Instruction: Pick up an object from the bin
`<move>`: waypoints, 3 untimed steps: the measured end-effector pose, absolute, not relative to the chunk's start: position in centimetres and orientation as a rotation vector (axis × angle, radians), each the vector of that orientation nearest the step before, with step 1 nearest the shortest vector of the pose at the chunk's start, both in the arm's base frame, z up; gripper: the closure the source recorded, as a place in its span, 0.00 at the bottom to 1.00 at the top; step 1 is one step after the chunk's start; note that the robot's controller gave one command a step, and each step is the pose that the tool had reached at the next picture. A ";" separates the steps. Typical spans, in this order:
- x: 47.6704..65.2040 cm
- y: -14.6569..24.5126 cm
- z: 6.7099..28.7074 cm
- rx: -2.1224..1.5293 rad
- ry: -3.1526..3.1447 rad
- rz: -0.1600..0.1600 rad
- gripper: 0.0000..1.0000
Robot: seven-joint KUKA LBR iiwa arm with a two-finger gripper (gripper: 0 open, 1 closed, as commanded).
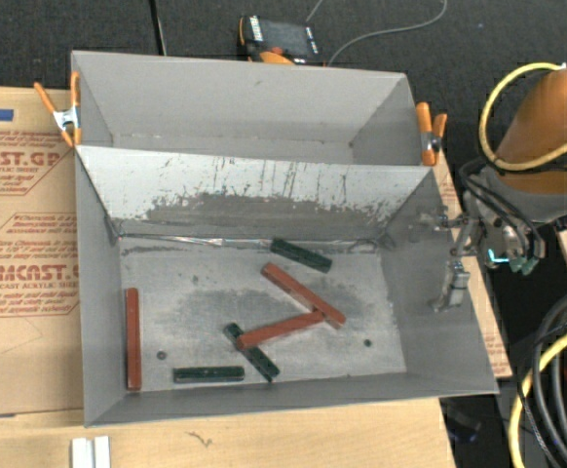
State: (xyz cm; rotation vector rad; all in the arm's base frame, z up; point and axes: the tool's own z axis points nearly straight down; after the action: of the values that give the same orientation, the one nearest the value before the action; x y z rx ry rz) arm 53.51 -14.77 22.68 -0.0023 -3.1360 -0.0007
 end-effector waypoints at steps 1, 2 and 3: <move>53.9 -8.6 12.2 0.275 -3.125 -0.006 0.00; 52.5 -4.2 6.7 0.114 -3.135 -0.006 0.00; 52.7 -4.5 7.0 0.111 -3.141 0.000 1.00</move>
Offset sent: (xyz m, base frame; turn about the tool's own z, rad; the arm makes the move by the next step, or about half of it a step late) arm 0.0053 0.0584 -0.1008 -0.1735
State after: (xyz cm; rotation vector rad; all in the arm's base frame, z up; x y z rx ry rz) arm 52.70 -4.50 7.01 0.1109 -3.1415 -0.0001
